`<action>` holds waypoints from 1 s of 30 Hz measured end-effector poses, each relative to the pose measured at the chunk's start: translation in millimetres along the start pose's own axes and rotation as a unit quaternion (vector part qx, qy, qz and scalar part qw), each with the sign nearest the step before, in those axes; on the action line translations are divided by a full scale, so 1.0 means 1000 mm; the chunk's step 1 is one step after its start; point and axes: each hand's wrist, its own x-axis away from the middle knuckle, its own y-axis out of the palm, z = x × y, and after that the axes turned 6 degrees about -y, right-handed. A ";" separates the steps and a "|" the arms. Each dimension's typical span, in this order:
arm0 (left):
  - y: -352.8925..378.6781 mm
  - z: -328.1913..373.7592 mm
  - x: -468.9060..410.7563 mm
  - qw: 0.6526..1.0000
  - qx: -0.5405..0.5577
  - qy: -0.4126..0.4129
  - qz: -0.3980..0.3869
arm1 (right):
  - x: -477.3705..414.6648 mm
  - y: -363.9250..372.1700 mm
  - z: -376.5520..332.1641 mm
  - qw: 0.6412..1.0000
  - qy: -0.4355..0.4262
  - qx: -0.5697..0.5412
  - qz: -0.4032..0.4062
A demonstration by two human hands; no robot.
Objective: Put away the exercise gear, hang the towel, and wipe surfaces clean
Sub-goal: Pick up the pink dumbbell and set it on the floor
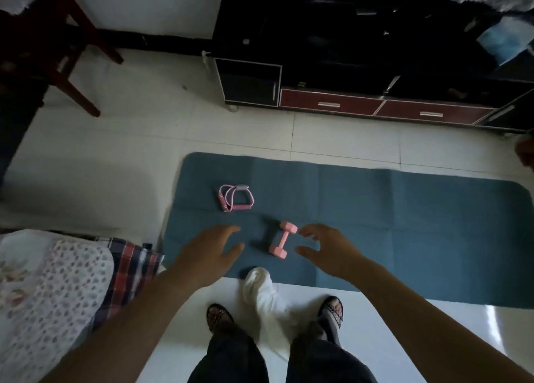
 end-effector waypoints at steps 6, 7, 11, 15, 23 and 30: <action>0.134 -0.038 -0.155 1.000 -0.021 0.001 -0.005 | -0.133 0.068 0.131 0.998 -0.009 0.045 -0.030; 0.158 -0.048 -0.180 1.000 -0.023 -0.005 -0.010 | -0.155 0.082 0.154 0.998 -0.016 0.055 -0.032; 0.259 -0.080 -0.263 1.000 -0.003 -0.029 -0.012 | -0.233 0.137 0.241 0.992 -0.050 0.101 -0.065; 0.349 -0.104 -0.326 0.999 0.019 -0.037 0.001 | -0.299 0.185 0.310 0.977 -0.109 0.154 -0.101; 0.463 -0.136 -0.403 0.990 0.104 -0.096 0.022 | -0.398 0.241 0.400 0.884 -0.308 0.304 -0.176; 0.471 -0.136 -0.399 0.991 0.101 -0.088 0.025 | -0.410 0.247 0.424 0.866 -0.329 0.338 -0.168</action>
